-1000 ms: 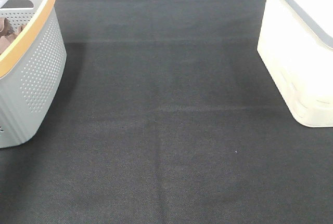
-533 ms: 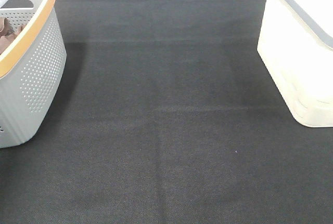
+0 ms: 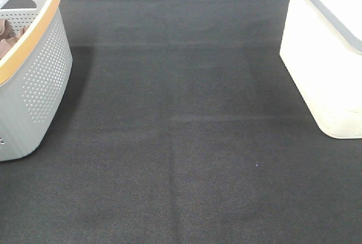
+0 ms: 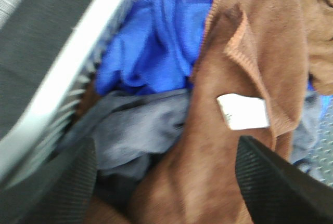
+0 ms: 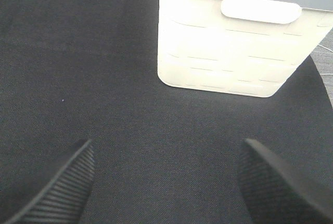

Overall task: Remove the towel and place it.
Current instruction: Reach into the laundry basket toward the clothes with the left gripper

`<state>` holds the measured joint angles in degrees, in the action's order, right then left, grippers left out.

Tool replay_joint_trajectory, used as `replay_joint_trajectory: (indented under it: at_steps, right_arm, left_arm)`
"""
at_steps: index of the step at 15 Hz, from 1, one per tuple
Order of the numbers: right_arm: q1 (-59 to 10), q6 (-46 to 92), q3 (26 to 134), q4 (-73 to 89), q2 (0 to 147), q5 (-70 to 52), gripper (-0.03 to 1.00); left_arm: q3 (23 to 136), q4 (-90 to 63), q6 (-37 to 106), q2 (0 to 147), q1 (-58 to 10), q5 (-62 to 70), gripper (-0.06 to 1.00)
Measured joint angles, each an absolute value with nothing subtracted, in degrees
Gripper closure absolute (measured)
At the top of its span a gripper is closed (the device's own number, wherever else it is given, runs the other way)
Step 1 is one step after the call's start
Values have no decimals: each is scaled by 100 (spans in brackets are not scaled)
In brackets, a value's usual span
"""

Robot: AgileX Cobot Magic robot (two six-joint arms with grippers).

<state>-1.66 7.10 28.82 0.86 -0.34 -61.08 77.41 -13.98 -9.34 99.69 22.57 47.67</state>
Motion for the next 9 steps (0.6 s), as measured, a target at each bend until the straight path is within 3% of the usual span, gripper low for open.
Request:
replay_joint_trajectory:
  at_steps: [9]
  right_arm:
    - [-166,710,2882,86,-34,-6108,24]
  left_arm:
    - [9018,-2945,-814,11150,2263,4916,23]
